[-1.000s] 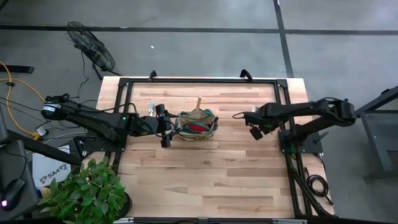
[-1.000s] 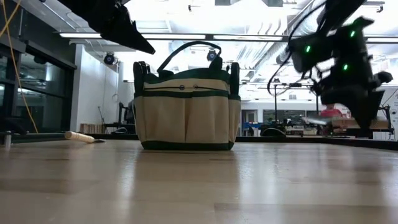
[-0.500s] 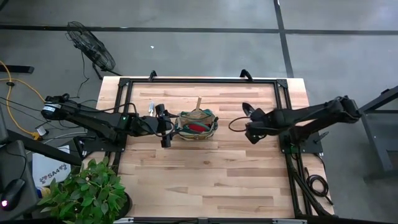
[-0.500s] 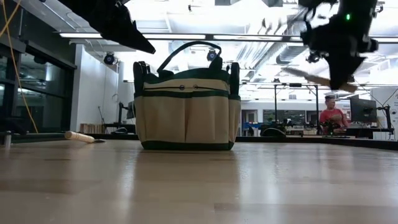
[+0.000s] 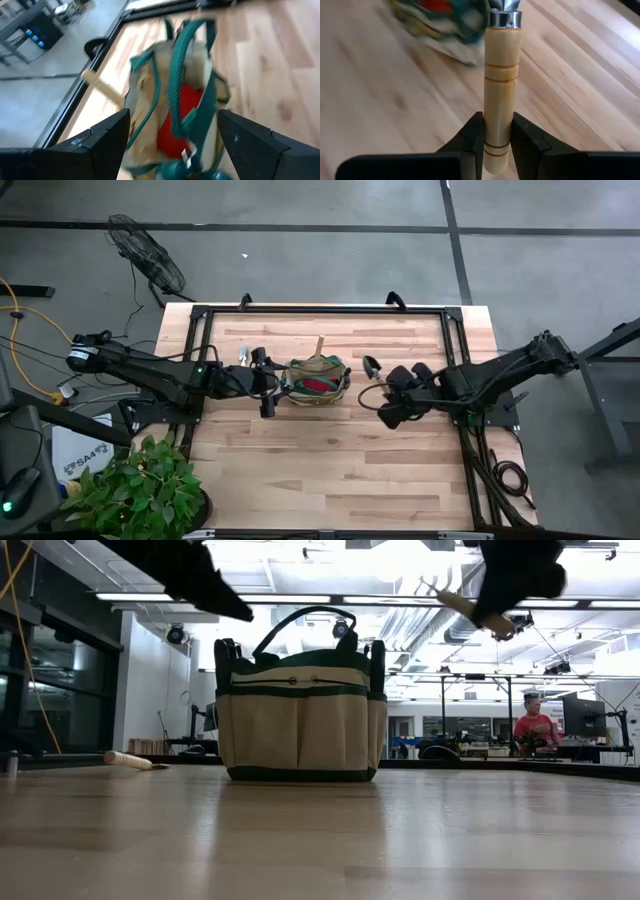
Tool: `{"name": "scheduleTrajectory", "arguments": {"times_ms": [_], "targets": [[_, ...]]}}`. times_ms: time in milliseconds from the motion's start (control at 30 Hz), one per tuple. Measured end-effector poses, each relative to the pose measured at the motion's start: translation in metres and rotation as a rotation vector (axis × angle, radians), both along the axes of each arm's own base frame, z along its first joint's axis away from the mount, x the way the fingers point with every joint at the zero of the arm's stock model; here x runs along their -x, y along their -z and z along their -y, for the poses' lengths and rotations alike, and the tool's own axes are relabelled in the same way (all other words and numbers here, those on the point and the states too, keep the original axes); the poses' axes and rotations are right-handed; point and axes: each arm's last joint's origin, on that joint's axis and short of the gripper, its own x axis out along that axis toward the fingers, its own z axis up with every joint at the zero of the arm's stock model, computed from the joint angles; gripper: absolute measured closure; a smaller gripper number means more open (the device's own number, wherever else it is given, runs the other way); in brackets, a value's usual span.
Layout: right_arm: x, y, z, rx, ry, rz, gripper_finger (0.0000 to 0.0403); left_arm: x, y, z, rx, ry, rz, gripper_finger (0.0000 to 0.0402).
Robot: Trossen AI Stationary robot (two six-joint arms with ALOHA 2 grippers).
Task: Pick & Place Garden tools in Gardening bag
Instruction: Put the right light brown trowel into the light brown gardening bag
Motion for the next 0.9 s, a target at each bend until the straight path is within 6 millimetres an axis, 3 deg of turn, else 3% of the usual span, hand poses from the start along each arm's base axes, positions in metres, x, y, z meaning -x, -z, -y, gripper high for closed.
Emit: {"name": "scheduleTrajectory", "arguments": {"times_ms": [300,433,667,900], "targets": [[-0.03,-0.02,-0.027,0.081,-0.218,0.369,0.0342,-0.006,-0.013,0.005,0.055,0.149,0.132,0.0107],[-0.042,-0.022,-0.036,0.183,-0.309,0.456,0.0342,-0.007,-0.013,0.006,0.062,0.167,0.139,0.0107],[-0.07,-0.006,-0.049,0.508,-0.545,0.388,0.0342,-0.007,-0.013,0.006,0.064,0.172,0.139,0.0107],[-0.083,0.011,-0.052,0.924,-0.705,0.117,0.0342,-0.007,-0.015,0.006,0.082,0.185,0.157,0.0107]]}}
